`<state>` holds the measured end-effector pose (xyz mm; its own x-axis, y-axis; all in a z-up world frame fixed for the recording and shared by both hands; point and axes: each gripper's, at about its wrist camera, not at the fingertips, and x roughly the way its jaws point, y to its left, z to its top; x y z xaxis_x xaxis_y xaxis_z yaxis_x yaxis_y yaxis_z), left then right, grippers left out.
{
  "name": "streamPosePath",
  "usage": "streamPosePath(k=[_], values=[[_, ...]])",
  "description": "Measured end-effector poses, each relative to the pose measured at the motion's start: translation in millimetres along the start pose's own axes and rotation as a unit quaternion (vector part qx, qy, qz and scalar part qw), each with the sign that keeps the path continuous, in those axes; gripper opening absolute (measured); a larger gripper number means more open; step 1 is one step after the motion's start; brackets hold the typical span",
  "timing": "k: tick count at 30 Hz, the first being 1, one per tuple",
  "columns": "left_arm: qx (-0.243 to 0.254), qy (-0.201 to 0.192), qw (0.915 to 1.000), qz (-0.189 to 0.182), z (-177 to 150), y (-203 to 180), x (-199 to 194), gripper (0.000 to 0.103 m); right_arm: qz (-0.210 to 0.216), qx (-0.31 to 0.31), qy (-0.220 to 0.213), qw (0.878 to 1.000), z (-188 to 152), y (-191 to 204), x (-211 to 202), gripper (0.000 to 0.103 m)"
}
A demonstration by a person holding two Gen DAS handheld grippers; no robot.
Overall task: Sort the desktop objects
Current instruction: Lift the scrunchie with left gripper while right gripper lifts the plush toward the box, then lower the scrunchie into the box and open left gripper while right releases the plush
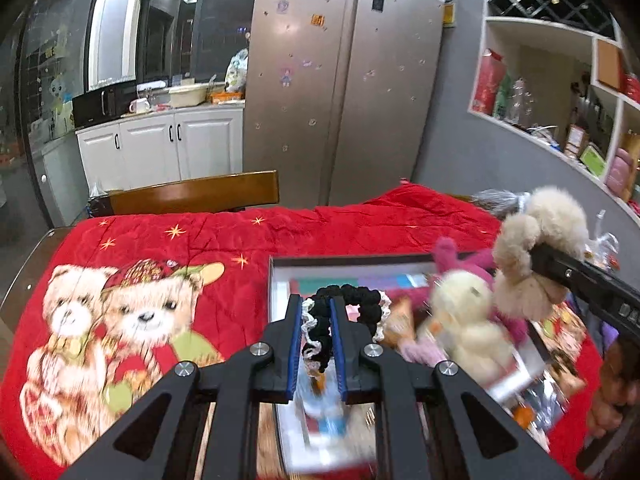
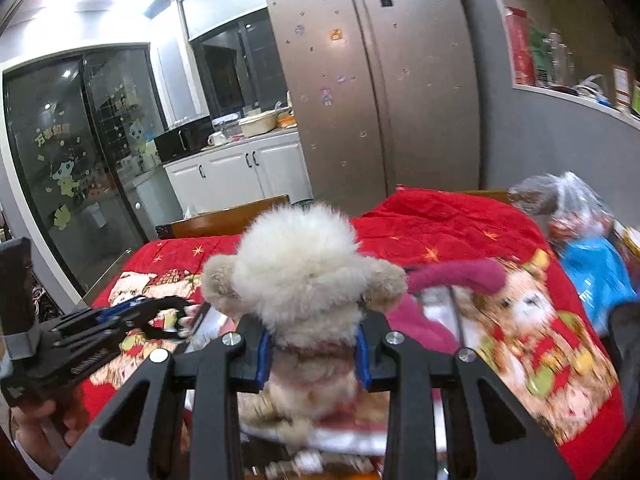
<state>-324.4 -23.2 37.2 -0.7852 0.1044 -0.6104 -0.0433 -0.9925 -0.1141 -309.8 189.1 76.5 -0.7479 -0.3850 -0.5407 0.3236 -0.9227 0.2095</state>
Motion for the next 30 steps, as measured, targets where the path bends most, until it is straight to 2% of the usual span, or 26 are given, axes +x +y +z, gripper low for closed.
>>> streamPosePath(k=[6, 11, 13, 15, 20, 23, 30], values=[[-0.004, 0.017, 0.9997, 0.014, 20, 10, 56, 0.014, 0.019, 0.010, 0.022, 1.000, 28, 17, 72, 0.033], [0.006, 0.042, 0.9991, 0.007, 15, 14, 86, 0.014, 0.020, 0.009, 0.053, 0.998, 28, 20, 123, 0.033], [-0.001, 0.034, 0.9993, 0.015, 13, 19, 89, 0.014, 0.020, 0.018, 0.073, 0.997, 26, 17, 138, 0.033], [-0.009, 0.047, 0.9988, 0.005, 13, 21, 96, 0.014, 0.007, 0.019, 0.095, 0.995, 21, 15, 153, 0.033], [-0.002, 0.055, 0.9985, -0.002, 12, 20, 99, 0.014, -0.080, -0.022, 0.137, 0.987, 12, 17, 181, 0.033], [0.014, 0.063, 0.9979, 0.000, 12, 15, 103, 0.014, -0.088, -0.026, 0.157, 0.983, 3, 13, 193, 0.033], [0.008, 0.072, 0.9974, 0.001, 10, 19, 105, 0.014, -0.097, -0.037, 0.157, 0.982, -7, 23, 196, 0.033]])
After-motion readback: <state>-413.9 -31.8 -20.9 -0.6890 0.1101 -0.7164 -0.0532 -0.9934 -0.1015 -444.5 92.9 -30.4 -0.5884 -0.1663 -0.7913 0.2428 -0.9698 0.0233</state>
